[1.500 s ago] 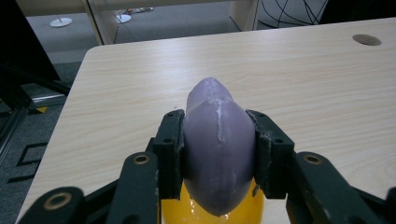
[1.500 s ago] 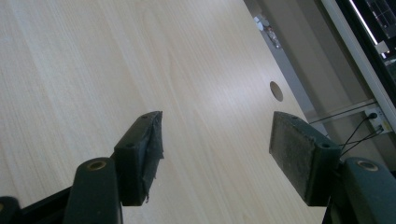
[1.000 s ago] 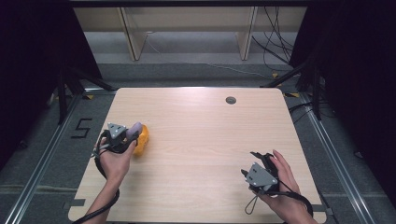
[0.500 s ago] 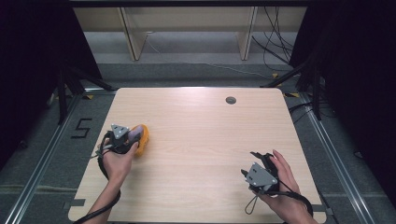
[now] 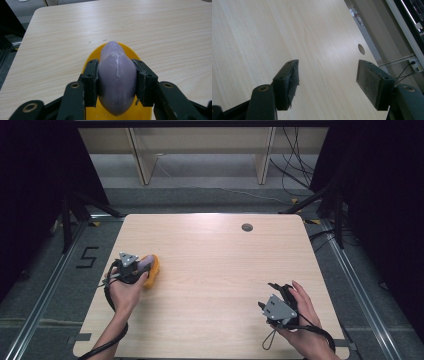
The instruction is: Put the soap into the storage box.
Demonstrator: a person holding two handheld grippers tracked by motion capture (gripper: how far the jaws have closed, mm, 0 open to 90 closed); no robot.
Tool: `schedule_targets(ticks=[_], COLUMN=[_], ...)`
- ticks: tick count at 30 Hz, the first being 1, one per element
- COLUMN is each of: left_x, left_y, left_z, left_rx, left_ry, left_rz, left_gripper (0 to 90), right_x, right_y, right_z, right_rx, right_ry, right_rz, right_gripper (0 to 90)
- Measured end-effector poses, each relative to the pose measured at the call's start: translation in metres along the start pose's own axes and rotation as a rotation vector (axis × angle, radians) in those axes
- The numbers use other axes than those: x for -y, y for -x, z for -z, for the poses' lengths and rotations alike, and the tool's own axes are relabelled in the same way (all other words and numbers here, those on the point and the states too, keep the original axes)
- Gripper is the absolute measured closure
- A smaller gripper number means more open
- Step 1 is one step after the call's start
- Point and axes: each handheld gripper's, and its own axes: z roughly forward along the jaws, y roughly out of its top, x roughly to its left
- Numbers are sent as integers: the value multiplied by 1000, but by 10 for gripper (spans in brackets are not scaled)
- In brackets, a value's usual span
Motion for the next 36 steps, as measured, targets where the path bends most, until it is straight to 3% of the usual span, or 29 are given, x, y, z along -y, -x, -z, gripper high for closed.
schedule_targets(ticks=[12, 16, 24, 25, 33, 36], left_x=[-2, -5, -10, -11, -16, -5], left_y=[0, 1, 2, 2, 6, 5], left_z=[2, 4, 11, 12, 31, 44], left_rx=[14, 13, 28, 28, 103, 147], left_ry=[-40, -48, -44, -39, -21, 0], left_rz=[-11, -19, -15, -11, -13, -21], left_gripper=[579, 574, 501, 487, 388, 352], right_x=[0, 0, 1, 1, 4, 7], right_y=[0, 1, 0, 1, 1, 0], right_z=[0, 0, 0, -1, 1, 1], right_rx=[-3, -4, -5, -18, -15, -23], right_ry=[-2, 1, -7, -4, -7, -16], right_rz=[-2, 17, -6, 12, 1, -26], right_gripper=[351, 351, 346, 345, 338, 336])
